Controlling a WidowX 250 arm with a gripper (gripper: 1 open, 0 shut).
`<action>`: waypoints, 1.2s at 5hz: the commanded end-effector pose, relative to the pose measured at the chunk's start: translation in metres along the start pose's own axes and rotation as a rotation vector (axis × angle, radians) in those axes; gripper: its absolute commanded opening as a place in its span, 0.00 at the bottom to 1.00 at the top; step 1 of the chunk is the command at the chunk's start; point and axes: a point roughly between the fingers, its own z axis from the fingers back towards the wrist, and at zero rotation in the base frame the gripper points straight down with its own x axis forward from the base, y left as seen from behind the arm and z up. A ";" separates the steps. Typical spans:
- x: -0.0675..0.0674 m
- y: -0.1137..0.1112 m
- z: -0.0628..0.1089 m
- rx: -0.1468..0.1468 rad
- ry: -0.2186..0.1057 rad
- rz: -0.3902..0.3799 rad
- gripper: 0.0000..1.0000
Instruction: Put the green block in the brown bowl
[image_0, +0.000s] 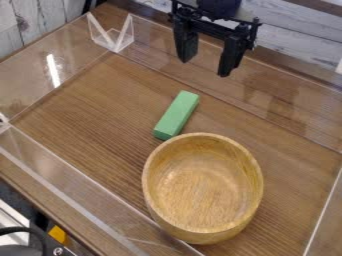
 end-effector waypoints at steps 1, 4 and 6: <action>-0.002 -0.001 -0.001 -0.003 0.014 0.024 1.00; -0.023 0.039 -0.046 0.014 -0.002 -0.010 1.00; -0.013 0.050 -0.068 0.021 0.005 -0.102 1.00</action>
